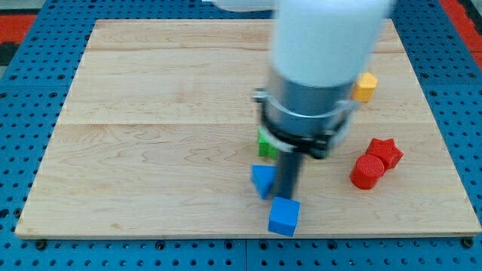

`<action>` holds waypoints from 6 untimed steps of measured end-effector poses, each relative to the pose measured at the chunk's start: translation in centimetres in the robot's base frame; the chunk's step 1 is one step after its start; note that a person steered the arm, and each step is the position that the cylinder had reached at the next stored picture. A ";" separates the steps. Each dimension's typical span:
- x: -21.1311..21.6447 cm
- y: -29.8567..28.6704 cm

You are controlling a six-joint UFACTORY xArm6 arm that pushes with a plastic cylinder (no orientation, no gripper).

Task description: Slide the blue triangle to the top center

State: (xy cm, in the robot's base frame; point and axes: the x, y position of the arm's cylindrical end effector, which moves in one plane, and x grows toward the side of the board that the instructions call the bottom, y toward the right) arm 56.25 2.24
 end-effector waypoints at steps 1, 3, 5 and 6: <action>-2.3 -2.6; -0.5 3.8; 5.6 12.3; 5.6 8.4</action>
State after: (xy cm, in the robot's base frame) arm 61.90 10.68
